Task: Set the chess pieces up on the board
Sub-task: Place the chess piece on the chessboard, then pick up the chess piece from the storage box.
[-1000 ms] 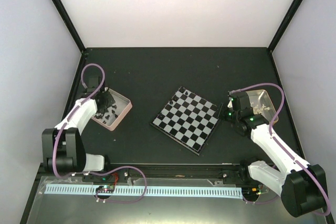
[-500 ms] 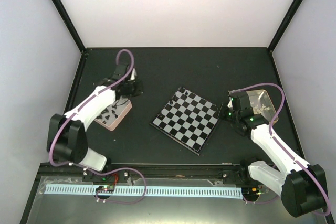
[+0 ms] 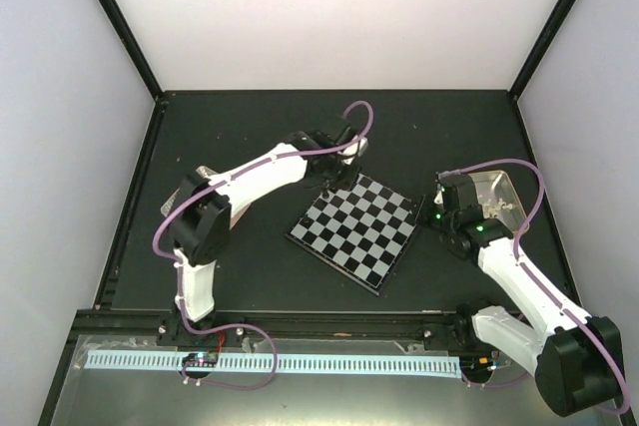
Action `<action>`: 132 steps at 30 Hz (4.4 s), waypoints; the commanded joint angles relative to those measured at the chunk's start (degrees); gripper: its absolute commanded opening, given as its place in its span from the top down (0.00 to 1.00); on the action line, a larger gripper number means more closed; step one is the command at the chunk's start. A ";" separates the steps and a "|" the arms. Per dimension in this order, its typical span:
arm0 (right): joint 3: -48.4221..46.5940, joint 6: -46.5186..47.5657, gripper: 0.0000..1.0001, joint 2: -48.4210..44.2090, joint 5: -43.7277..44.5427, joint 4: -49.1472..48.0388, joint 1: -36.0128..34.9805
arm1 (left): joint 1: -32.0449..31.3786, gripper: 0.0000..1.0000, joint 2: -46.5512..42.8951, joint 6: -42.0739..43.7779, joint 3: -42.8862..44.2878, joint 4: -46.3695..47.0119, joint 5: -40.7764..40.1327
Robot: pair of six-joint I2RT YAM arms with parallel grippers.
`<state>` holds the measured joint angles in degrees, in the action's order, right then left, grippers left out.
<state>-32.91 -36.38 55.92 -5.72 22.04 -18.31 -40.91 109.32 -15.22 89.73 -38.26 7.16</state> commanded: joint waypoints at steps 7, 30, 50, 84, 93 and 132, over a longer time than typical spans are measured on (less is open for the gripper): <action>0.83 -0.27 0.73 -2.37 3.23 -0.12 -0.31 | -2.05 0.91 13.70 2.13 17.68 -14.99 -5.53; 0.72 -0.27 0.73 -2.99 3.60 0.63 -0.29 | 1.28 0.87 25.31 1.85 31.59 -22.31 1.00; -0.67 0.35 0.73 -3.98 4.11 2.05 -0.24 | 3.74 0.83 27.56 -0.25 33.84 -23.26 7.95; -0.89 0.17 0.72 -0.96 1.01 -0.07 -0.22 | 24.60 0.53 -28.28 -15.34 -26.47 0.33 -12.60; -1.28 -0.18 0.72 0.02 0.16 -0.42 -0.24 | 34.77 0.56 -32.33 -17.39 -38.34 2.25 -14.72; -0.76 -0.09 0.72 -0.71 0.53 0.37 -0.24 | 42.08 0.96 -20.35 -13.90 -40.14 7.17 -9.38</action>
<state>-32.75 -36.36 55.94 -5.19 22.87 -18.31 0.75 89.38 -29.89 49.19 -31.83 -3.38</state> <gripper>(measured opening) 0.285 0.067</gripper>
